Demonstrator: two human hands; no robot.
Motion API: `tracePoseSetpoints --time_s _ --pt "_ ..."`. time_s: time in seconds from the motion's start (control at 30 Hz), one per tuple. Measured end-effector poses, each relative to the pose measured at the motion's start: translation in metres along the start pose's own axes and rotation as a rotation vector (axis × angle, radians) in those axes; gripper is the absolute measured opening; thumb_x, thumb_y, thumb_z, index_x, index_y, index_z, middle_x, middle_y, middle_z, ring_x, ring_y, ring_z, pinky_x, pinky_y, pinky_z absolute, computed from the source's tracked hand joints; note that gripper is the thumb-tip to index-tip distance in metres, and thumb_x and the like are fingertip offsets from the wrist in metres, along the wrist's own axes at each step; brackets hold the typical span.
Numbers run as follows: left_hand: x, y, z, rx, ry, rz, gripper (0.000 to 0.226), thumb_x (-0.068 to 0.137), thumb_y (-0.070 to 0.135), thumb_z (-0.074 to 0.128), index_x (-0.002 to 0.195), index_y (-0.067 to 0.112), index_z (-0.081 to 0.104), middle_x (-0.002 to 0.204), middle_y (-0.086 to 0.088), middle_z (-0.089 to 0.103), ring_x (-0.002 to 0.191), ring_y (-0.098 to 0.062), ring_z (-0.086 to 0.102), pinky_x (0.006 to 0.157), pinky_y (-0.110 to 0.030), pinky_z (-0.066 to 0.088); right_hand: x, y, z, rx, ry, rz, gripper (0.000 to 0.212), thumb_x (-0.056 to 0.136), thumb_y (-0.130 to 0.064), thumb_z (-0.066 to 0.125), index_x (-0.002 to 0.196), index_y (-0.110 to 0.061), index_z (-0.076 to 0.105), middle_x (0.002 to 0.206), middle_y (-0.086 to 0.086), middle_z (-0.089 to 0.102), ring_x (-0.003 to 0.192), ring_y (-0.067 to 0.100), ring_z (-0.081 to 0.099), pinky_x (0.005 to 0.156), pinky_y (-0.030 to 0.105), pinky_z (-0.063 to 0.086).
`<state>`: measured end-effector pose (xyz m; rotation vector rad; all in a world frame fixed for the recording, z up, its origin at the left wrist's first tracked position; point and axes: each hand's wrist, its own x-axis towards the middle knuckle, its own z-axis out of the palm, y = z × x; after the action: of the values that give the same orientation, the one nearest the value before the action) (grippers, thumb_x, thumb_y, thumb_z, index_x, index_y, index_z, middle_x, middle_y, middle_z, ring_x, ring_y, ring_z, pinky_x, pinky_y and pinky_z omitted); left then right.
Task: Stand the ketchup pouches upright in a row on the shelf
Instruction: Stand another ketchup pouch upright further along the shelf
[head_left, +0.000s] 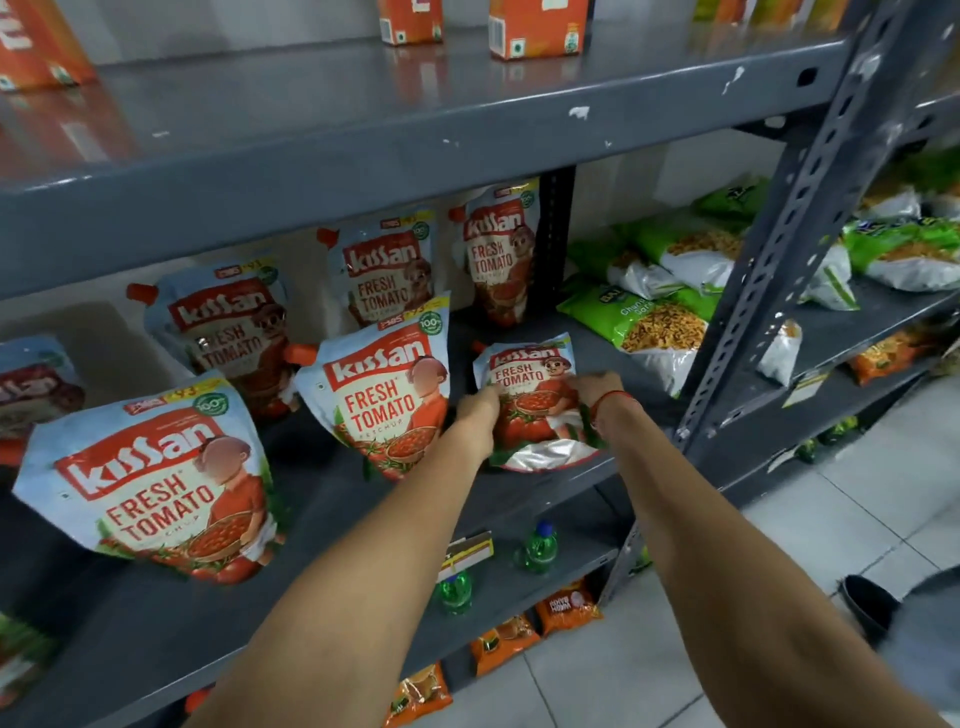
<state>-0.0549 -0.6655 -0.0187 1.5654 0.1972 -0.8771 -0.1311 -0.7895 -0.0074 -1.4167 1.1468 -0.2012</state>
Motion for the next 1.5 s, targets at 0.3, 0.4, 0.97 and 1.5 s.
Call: tracePoseSetpoints --time_s 0.3,0.4,0.97,1.5 --pt "-0.005 0.004 0.01 -0.168 0.038 0.119 0.059 0.088 0.048 0.051 0.127 0.003 0.048 0.125 -0.018 0.06 0.108 -0.032 0.06 0.092 -0.04 0.05 -0.007 -0.001 -0.015 0.288 -0.063 -0.245 0.026 0.088 0.0 0.058 0.11 0.014 0.059 0.095 0.016 0.063 0.078 0.027 0.057 0.042 0.01 0.049" --pt "-0.024 0.015 0.02 -0.249 -0.016 0.239 0.045 0.092 0.041 0.049 0.118 0.005 0.055 0.12 -0.014 0.064 0.098 -0.024 0.062 0.079 -0.033 0.051 -0.013 -0.009 -0.029 0.385 -0.107 -0.332 0.008 0.09 -0.003 0.057 0.09 -0.002 0.065 0.083 0.004 0.062 0.077 0.023 0.058 0.053 0.016 0.054" --pt "-0.059 0.042 0.046 0.187 -0.081 0.919 0.021 0.09 0.025 0.057 0.087 0.006 0.066 0.09 -0.007 0.07 0.076 -0.01 0.066 0.068 -0.019 0.054 0.016 -0.02 -0.066 0.409 -0.014 -0.521 0.027 0.089 -0.037 0.058 0.1 -0.015 0.068 0.115 0.012 0.068 0.112 0.032 0.062 0.099 0.052 0.048" --pt "-0.008 -0.036 0.057 0.662 -0.123 0.752 0.06 0.075 0.031 0.074 0.127 0.011 0.051 0.123 -0.008 0.065 0.112 -0.023 0.061 0.094 -0.034 0.05 0.015 0.028 -0.063 0.264 -0.095 -0.39 0.052 0.086 -0.049 0.056 0.122 -0.011 0.058 0.125 0.009 0.064 0.111 0.023 0.062 0.099 0.04 0.049"
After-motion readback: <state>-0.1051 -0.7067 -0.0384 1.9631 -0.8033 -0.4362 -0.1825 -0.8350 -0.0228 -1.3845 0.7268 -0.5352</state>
